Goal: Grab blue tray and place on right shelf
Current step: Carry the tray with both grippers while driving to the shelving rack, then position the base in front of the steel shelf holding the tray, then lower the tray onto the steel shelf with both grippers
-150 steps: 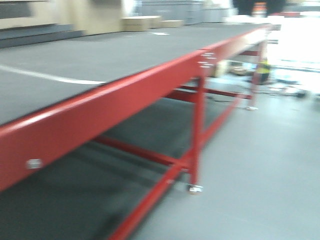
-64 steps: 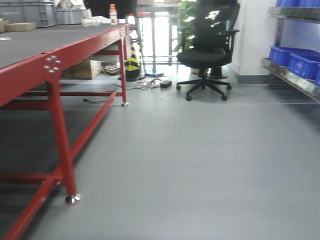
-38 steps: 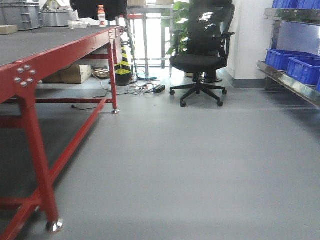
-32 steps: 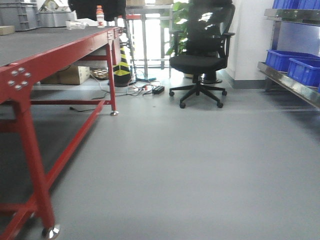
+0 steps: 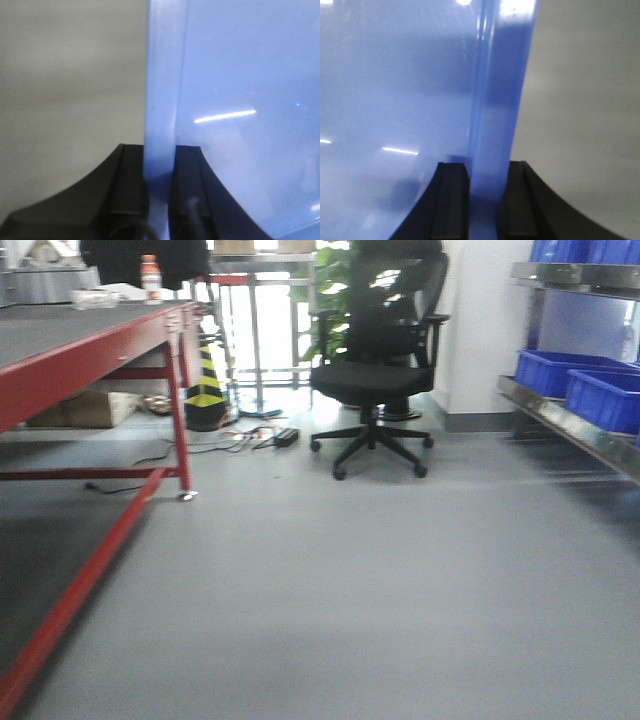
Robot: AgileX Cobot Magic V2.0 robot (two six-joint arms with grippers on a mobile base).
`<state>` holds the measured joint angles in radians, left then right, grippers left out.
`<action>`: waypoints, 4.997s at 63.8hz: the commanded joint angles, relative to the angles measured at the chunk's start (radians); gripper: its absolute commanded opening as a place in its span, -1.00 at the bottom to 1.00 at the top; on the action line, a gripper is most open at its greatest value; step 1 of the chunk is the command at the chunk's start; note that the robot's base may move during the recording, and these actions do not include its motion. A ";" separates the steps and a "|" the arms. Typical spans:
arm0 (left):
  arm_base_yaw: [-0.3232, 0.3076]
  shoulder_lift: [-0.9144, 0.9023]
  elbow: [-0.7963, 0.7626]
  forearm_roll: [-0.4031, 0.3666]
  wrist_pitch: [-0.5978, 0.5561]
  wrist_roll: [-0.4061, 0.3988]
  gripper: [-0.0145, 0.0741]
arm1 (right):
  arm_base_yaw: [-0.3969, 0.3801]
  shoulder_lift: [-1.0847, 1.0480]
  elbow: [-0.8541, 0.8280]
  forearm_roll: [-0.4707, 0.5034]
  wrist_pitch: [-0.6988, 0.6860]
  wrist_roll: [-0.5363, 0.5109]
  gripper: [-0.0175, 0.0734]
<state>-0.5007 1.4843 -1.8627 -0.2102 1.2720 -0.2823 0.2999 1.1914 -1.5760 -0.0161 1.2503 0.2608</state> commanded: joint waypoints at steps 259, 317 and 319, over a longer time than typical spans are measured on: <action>-0.014 -0.028 -0.026 -0.152 0.057 0.002 -0.78 | 0.010 -0.015 -0.025 0.091 0.031 -0.018 -0.49; -0.014 0.100 -0.026 -0.108 -0.022 0.035 -0.78 | 0.010 0.136 -0.025 0.108 -0.021 -0.053 -0.49; -0.014 0.118 -0.026 -0.100 -0.022 0.035 -0.78 | 0.010 0.153 -0.025 0.107 -0.026 -0.053 -0.49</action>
<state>-0.4927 1.5818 -1.8604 -0.1790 1.2725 -0.2632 0.2966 1.3169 -1.5760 -0.0318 1.2503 0.2526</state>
